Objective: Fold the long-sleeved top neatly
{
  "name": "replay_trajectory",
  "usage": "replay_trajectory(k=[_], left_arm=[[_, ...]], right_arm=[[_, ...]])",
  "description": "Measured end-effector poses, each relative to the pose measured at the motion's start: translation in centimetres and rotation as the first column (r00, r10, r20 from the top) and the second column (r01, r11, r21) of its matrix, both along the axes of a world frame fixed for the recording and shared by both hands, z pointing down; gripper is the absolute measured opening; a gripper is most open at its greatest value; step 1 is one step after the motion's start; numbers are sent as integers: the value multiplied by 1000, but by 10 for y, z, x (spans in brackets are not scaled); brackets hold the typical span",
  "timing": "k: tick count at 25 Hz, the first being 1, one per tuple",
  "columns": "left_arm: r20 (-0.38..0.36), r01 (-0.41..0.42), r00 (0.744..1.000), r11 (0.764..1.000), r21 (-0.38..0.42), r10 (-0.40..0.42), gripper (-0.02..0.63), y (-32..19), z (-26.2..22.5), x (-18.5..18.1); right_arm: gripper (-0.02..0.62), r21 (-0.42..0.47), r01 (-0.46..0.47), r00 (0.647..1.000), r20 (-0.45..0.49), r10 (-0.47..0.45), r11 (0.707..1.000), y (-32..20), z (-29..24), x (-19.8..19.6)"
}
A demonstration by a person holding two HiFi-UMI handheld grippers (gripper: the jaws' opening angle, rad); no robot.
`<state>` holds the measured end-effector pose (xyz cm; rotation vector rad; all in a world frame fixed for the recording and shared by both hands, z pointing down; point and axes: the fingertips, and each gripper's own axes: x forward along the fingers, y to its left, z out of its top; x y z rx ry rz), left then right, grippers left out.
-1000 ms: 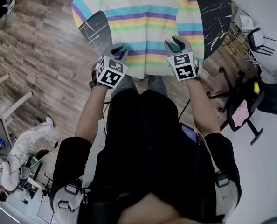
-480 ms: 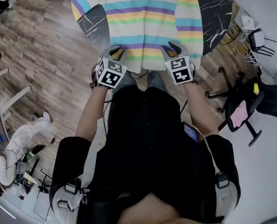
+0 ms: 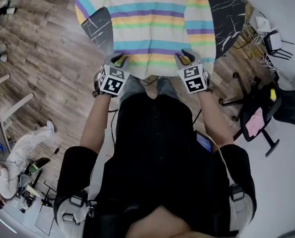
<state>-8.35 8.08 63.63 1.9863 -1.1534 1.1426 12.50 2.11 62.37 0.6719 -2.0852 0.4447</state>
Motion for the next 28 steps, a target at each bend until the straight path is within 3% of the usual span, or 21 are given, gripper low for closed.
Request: replay_trajectory(k=[9,14,22,28], left_arm=[[39,13,999,1000,-3,-13,82,-1,0,-10],[1,22,1000,999,40,-23,81,-15,-19,9],[-20,-72,997,993,89,74,81,-37,-35,78],[-25,-138,990,988,76,140,81,-40,-31,126]], right_arm=[[124,-10,15,1000,1,-15,1000,2,-1,11],[126,13,-23,997,73,22,1000,-2,-27,19],[126,104,-164,986,55,159,981,-15,-42,109],[154,17,-316,945,100,312,949,-13,-36,169]])
